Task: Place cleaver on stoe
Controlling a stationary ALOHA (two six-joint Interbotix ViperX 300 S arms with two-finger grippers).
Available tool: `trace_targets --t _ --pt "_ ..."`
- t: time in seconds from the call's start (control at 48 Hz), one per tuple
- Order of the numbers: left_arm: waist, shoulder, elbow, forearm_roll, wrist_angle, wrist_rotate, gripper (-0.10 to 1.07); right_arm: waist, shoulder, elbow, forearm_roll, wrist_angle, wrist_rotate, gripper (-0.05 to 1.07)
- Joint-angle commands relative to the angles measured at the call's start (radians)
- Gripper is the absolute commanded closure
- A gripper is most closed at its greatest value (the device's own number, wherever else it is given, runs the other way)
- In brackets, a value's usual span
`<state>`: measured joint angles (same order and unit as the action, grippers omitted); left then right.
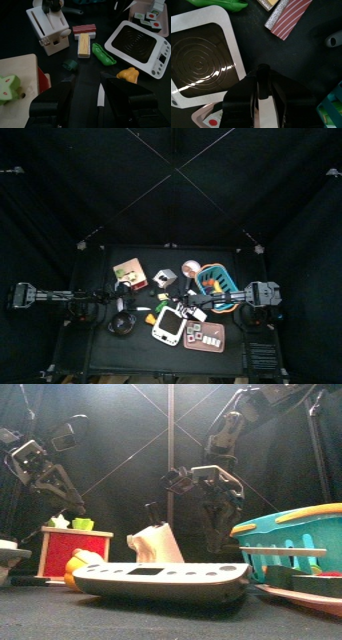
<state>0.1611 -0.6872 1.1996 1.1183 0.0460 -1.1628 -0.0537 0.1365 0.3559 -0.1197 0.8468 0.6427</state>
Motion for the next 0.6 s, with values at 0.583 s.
trace_targets --t 0.583 --pt "0.014 -0.012 -0.003 -0.009 0.012 0.005 0.15 0.118 0.117 -0.261 -0.009 -0.06 -0.011 0.46"
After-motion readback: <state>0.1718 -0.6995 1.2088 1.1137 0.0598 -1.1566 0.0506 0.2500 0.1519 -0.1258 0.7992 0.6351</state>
